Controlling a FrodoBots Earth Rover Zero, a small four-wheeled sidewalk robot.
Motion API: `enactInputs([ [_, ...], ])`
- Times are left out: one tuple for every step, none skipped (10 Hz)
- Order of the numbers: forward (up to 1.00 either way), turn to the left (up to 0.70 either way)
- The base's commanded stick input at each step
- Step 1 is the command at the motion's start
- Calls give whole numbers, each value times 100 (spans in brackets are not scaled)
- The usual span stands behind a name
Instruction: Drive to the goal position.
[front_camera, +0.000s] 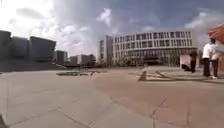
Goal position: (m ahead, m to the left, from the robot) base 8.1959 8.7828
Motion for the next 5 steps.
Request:
enactInputs([
  [100,24],
  [100,40],
  [100,40],
  [100,40],
  [100,40],
])
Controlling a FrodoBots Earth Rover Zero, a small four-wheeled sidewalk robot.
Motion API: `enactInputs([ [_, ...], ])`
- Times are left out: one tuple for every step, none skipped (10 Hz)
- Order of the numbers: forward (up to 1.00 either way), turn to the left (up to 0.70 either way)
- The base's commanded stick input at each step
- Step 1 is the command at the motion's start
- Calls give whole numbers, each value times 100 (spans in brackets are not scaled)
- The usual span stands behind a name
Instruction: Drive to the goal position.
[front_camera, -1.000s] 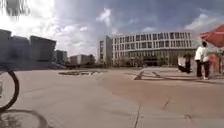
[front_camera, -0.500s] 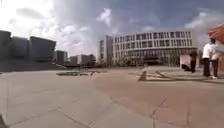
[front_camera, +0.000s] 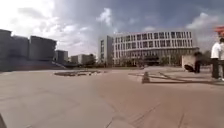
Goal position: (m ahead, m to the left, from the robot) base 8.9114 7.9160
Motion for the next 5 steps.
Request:
enactInputs([
  [100,40],
  [100,33],
  [100,8],
  [100,0],
  [100,0],
])
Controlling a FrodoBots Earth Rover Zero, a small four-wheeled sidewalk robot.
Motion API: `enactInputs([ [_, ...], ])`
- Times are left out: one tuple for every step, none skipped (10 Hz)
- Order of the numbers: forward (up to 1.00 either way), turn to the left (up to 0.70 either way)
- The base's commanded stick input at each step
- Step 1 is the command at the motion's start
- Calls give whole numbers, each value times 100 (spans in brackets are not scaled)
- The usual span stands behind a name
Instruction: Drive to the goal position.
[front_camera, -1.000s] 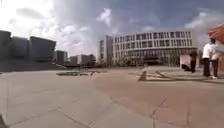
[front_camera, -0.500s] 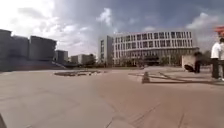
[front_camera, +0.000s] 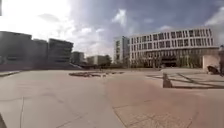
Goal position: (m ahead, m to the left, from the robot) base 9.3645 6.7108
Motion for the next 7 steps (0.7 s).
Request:
enactInputs([
  [100,0],
  [100,3],
  [100,21],
  [100,40],
  [100,40],
  [100,40],
  [100,30],
])
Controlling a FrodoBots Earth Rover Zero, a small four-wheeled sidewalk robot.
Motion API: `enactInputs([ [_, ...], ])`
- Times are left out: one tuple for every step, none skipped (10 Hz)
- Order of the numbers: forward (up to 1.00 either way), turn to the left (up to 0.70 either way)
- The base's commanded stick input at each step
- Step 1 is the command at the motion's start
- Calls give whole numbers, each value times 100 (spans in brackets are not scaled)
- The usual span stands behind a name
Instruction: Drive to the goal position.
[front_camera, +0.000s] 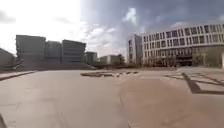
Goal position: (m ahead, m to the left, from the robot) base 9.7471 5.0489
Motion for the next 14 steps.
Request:
enactInputs([
  [100,9],
  [100,0],
  [100,0],
  [100,0],
  [100,34],
  [100,40],
  [100,40],
  [100,40],
  [100,13],
  [100,0],
  [100,0],
  [100,0],
  [100,15],
  [100,34],
])
